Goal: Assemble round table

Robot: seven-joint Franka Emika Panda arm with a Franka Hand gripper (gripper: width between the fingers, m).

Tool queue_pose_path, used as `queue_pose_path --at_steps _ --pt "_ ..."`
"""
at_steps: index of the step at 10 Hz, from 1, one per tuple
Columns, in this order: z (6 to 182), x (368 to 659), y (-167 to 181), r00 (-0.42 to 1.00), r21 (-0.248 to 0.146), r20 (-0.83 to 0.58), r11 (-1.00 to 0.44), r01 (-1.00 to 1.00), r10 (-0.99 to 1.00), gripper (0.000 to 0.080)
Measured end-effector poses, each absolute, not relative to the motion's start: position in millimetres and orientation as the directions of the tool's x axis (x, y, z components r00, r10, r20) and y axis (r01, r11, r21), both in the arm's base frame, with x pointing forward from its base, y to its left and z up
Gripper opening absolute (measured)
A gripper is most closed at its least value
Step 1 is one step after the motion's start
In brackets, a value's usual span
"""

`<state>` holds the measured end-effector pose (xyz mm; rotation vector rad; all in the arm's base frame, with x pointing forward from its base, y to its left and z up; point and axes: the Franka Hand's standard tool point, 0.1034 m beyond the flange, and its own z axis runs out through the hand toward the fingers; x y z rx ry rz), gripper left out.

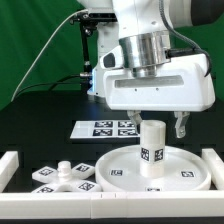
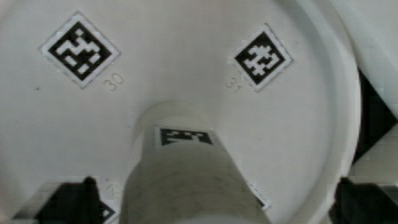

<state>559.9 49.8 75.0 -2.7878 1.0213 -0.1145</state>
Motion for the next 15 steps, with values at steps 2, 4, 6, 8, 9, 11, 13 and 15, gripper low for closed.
queue_pose_path --at_steps 2,4,6,8,9,11,13,15 --pt "77.3 562.8 45.1 0.959 -0.124 0.094 -0.959 -0.255 -0.268 0.0648" --pt "74.2 560.2 45.8 0.996 -0.093 0.090 -0.996 -0.011 -0.020 0.0648" --pt "74.3 560.7 43.9 0.991 -0.077 0.101 -0.992 0.100 0.092 0.0648" --pt "74.3 560.9 43.2 0.954 -0.042 0.106 -0.958 0.285 0.279 0.0648" --pt "74.4 560.9 43.4 0.889 -0.003 0.098 -0.893 0.450 0.448 0.0648" --pt "73.3 561.4 39.8 0.761 0.026 0.074 -0.764 0.645 0.644 0.0648" --pt "72.8 561.6 39.3 0.755 0.029 0.076 -0.758 0.652 0.652 0.0617" --pt "72.6 561.5 39.2 0.778 0.026 0.076 -0.781 0.624 0.624 0.0445"
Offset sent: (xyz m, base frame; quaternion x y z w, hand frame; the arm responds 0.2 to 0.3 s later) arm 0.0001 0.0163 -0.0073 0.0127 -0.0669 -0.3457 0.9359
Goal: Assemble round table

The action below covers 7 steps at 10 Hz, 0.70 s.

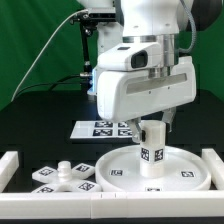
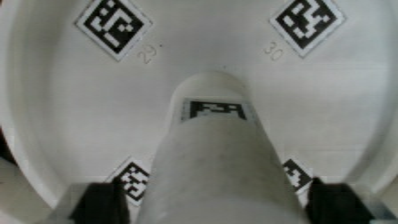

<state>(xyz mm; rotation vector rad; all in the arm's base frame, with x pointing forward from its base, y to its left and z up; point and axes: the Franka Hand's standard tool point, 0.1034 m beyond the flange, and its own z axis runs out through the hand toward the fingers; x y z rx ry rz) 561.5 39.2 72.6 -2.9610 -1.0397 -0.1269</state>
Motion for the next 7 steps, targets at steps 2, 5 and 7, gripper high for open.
queue_pose_path --at_steps 2,5,7 --pt "72.5 561.5 39.4 0.846 0.016 0.080 -0.849 0.528 0.528 0.0403" --pt "72.4 563.4 39.5 0.956 0.002 0.101 -0.961 0.277 0.276 0.0403" --pt "72.2 563.0 38.9 0.994 -0.025 0.098 -0.999 0.049 0.046 0.0403"
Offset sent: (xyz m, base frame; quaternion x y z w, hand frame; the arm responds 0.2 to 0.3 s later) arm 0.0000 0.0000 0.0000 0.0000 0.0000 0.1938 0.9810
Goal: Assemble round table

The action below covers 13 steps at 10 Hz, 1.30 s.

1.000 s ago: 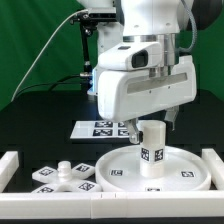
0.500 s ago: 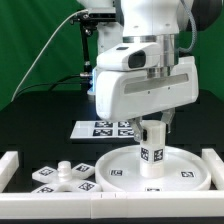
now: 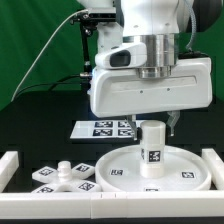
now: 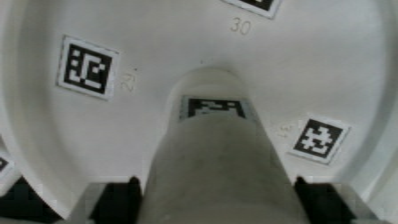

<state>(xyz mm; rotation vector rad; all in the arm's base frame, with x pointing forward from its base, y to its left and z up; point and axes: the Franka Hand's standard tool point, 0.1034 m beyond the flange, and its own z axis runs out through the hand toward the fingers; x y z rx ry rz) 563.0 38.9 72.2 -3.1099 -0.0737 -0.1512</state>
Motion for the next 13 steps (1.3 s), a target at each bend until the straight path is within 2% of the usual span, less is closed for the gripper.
queue_pose_path --at_steps 4,7,8,10,12,13 --pt "71.6 563 39 0.913 -0.065 0.074 -0.915 -0.397 -0.401 0.0406" --pt "71.6 563 39 0.795 -0.078 0.060 -0.797 -0.599 -0.604 0.0406" --pt "71.1 562 40 0.790 -0.082 0.056 -0.791 -0.606 -0.610 0.0406" --pt "71.0 562 40 0.794 -0.081 0.057 -0.796 -0.600 -0.605 0.0619" --pt "73.9 563 37 0.824 -0.077 0.058 -0.826 -0.559 -0.563 0.0644" --pt "89.7 567 26 0.868 -0.078 0.057 -0.868 -0.490 -0.494 0.0644"
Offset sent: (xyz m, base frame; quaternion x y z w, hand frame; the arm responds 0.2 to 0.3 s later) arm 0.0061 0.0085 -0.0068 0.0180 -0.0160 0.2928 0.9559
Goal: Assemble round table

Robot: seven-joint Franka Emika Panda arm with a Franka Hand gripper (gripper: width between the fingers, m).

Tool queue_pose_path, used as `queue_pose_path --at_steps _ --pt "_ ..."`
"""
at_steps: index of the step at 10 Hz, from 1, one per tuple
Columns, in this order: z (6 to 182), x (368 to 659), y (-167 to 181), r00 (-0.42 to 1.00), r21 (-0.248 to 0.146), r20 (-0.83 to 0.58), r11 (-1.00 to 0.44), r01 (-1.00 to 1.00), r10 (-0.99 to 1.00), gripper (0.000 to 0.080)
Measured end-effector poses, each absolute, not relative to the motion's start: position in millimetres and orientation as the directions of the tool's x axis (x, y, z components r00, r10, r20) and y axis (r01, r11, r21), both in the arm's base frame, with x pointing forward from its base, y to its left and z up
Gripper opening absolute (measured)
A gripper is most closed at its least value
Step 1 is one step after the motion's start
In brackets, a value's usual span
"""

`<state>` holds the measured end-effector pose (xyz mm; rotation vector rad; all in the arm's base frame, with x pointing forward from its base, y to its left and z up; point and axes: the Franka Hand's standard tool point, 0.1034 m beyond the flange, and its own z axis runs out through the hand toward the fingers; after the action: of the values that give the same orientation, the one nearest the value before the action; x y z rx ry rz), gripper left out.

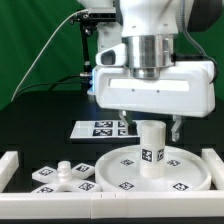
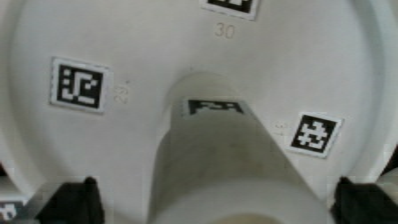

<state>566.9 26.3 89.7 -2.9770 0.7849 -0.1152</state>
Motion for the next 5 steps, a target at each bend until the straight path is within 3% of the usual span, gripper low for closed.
queue_pose_path --at_steps 2,4,5 --pt "112.3 579 -7 0.926 -0.086 0.062 -0.926 -0.366 -0.372 0.0649" --pt "118.1 586 -17 0.981 -0.071 0.086 -0.983 -0.171 -0.177 0.0649" --pt "117.1 585 -16 0.981 -0.072 0.084 -0.983 -0.171 -0.177 0.0649"
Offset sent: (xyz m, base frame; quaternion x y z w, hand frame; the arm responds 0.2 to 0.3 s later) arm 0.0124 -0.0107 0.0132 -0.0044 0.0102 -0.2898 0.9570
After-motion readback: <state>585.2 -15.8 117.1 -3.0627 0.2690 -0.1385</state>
